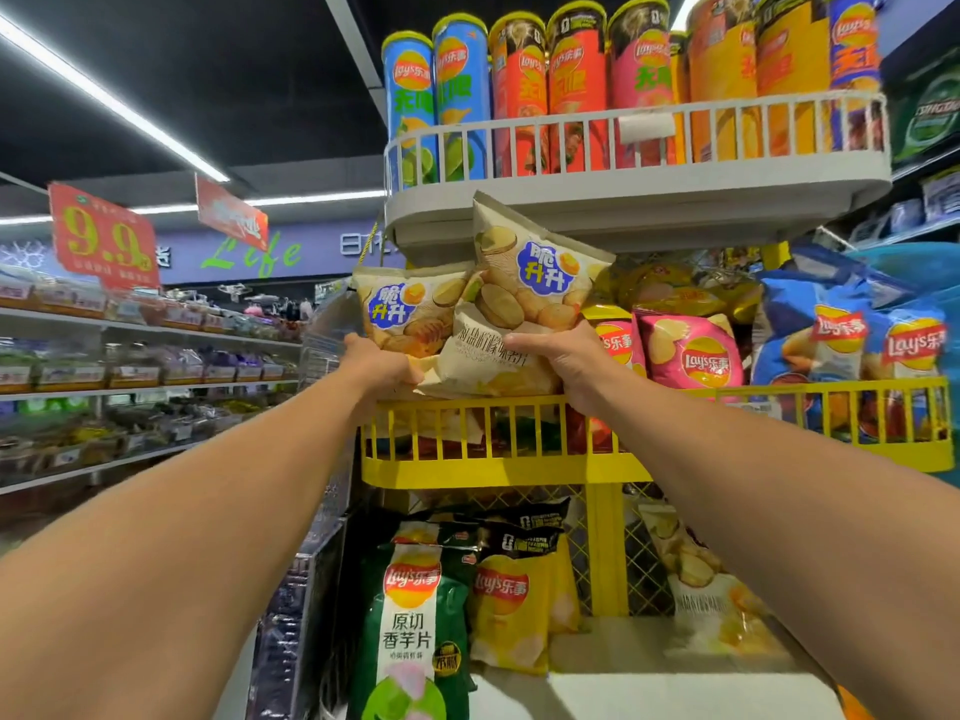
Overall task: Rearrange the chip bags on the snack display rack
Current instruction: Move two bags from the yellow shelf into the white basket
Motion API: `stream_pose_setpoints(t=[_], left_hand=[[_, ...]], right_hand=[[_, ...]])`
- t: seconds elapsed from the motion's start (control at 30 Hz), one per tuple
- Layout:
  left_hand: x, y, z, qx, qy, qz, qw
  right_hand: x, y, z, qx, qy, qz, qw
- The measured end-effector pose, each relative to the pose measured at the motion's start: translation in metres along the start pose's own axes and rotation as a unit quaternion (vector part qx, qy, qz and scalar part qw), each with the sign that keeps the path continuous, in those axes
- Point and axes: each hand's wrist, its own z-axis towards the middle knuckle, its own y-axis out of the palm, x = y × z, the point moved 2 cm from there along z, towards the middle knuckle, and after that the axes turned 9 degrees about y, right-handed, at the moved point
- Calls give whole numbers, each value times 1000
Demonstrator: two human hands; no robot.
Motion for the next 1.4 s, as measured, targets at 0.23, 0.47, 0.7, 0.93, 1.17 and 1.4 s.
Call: stream_pose_setpoints(t=[0.23, 0.47, 0.7, 0.93, 1.17, 1.4], left_hand=[[17, 3, -14, -61, 11, -85, 994], [11, 2, -4, -107, 87, -126, 982], [30, 2, -11, -29, 194, -113, 974], [70, -23, -11, 68, 309, -127, 940], [83, -23, -42, 112, 326, -127, 930], [73, -10, -96, 112, 311, -99, 939]], right_hand=[[8, -4, 9, 42, -9, -2, 999], [9, -17, 11, 10, -42, 70, 997], [2, -17, 8, 1, -59, 103, 993], [-46, 3, -7, -18, -87, 132, 987], [-64, -13, -29, -26, -139, 97, 985], [-49, -31, -74, -30, -138, 108, 984]])
